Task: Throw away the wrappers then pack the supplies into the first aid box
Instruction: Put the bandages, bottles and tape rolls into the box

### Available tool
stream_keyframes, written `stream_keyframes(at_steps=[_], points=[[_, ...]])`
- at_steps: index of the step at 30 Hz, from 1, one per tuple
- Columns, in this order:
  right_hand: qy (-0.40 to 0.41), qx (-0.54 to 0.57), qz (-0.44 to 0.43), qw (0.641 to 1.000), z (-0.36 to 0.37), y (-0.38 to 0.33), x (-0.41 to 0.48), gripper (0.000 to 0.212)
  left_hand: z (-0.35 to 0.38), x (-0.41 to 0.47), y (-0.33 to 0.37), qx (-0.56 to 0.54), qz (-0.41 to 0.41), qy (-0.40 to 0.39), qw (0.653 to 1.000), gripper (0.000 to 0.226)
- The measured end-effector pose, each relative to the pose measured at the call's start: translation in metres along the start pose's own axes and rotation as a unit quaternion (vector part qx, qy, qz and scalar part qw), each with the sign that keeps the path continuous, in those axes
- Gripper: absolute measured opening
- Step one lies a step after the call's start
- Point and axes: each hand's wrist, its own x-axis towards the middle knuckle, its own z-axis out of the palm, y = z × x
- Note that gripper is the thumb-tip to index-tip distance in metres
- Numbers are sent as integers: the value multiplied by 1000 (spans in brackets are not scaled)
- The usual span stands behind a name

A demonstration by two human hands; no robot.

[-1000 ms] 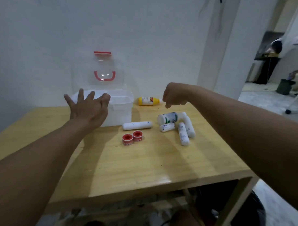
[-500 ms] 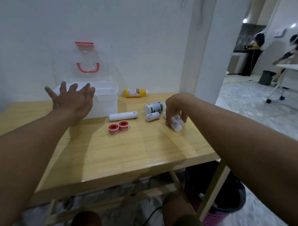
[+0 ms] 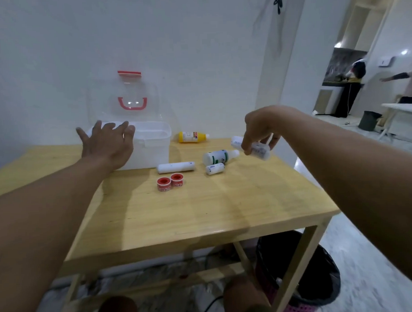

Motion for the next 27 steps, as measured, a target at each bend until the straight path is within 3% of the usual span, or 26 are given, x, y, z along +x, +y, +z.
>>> stream_keyframes(at_steps=[11, 16, 23, 27], points=[[89, 18, -183, 979, -17, -108, 28, 48, -5, -1, -29, -27, -53, -5, 998, 59], [127, -57, -249, 958, -13, -159, 44, 45, -1, 1, -36, -47, -61, -13, 997, 58], [73, -224, -255, 938, -16, -196, 61, 60, 10, 2, -30, -66, -53, 21, 996, 55], [23, -235, -271, 933, -14, -210, 70, 59, 12, 1, -31, -78, -51, 34, 995, 54]])
